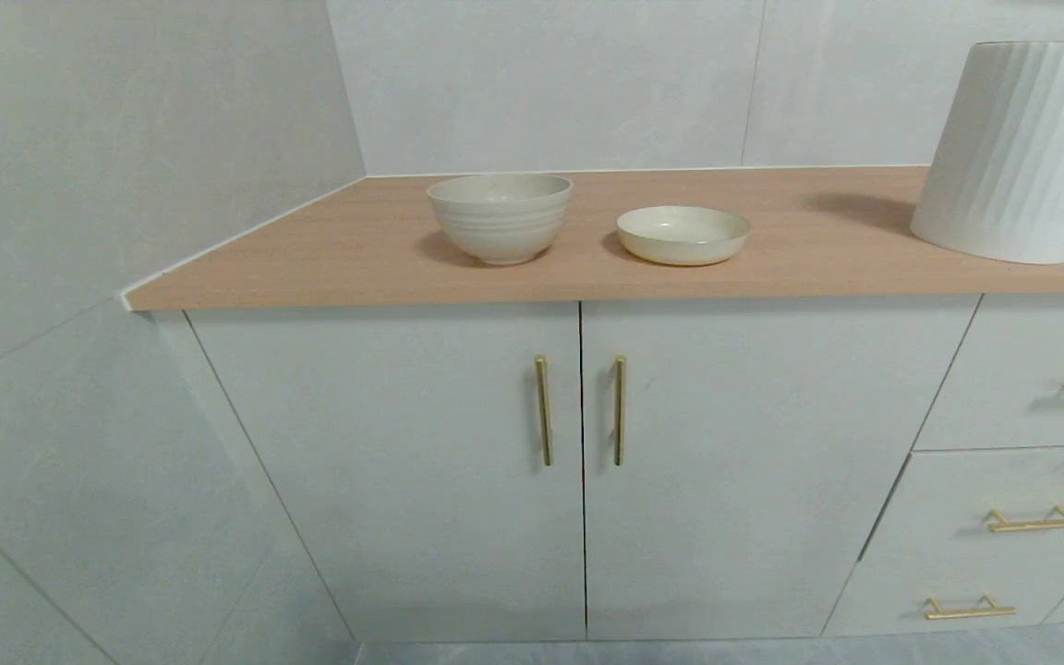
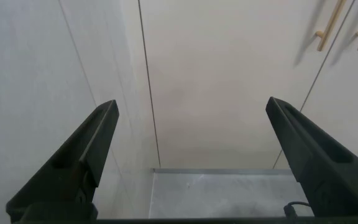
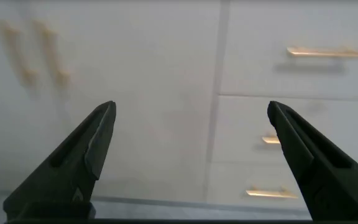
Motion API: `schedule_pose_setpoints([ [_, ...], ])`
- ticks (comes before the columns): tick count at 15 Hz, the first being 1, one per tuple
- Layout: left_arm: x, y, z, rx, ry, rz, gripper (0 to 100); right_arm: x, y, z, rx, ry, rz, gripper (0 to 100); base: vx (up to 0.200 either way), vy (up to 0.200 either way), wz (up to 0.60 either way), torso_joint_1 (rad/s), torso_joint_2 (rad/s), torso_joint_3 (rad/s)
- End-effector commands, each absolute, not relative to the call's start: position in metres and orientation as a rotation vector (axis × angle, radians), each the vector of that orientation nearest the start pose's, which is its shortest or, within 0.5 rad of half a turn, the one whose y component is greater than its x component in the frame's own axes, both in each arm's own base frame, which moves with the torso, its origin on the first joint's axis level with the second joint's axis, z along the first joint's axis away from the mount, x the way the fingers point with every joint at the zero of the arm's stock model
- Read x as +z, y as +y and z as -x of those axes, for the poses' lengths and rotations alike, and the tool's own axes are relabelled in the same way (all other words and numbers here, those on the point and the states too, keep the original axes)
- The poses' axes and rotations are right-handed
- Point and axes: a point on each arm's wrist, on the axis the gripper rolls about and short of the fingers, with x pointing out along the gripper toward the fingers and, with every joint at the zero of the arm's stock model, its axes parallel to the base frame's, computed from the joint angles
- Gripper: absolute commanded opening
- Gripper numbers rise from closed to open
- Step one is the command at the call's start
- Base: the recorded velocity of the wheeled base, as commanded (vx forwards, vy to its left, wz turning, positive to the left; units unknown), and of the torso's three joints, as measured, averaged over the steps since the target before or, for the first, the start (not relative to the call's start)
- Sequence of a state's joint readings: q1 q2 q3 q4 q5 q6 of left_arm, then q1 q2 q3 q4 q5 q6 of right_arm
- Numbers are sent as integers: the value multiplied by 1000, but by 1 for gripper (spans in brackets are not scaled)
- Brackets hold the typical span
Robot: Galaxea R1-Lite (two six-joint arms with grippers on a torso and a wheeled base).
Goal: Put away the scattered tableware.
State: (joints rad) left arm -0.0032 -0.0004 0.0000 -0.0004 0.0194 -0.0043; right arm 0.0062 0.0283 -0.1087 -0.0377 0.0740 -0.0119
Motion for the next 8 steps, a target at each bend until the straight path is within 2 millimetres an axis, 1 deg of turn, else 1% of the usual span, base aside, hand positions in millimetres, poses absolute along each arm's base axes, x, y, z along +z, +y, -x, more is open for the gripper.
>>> schedule_pose_setpoints([
  [1,76,1,23,17,-2,5,100,142,4,19,264,3,0,100,0,0,0,0,0,0],
  [2,75,1,23,17,0,5,100,148,6,6,369,89,-10,100,0,0,0,0,0,0],
  [4,76,1,23,17,-2,5,100,162,11,-19,516,216,-25,100,0,0,0,0,0,0],
  [5,76,1,23,17,-2,5,100,180,18,-45,609,298,-36,100,0,0,0,0,0,0],
  [6,75,1,23,17,0,5,100,192,25,-65,661,335,-35,100,0,0,0,0,0,0],
  [7,76,1,23,17,-2,5,100,199,32,-79,697,349,-30,100,0,0,0,0,0,0],
  [8,76,1,23,17,-2,5,100,208,49,-108,766,361,-19,100,0,0,0,0,0,0],
])
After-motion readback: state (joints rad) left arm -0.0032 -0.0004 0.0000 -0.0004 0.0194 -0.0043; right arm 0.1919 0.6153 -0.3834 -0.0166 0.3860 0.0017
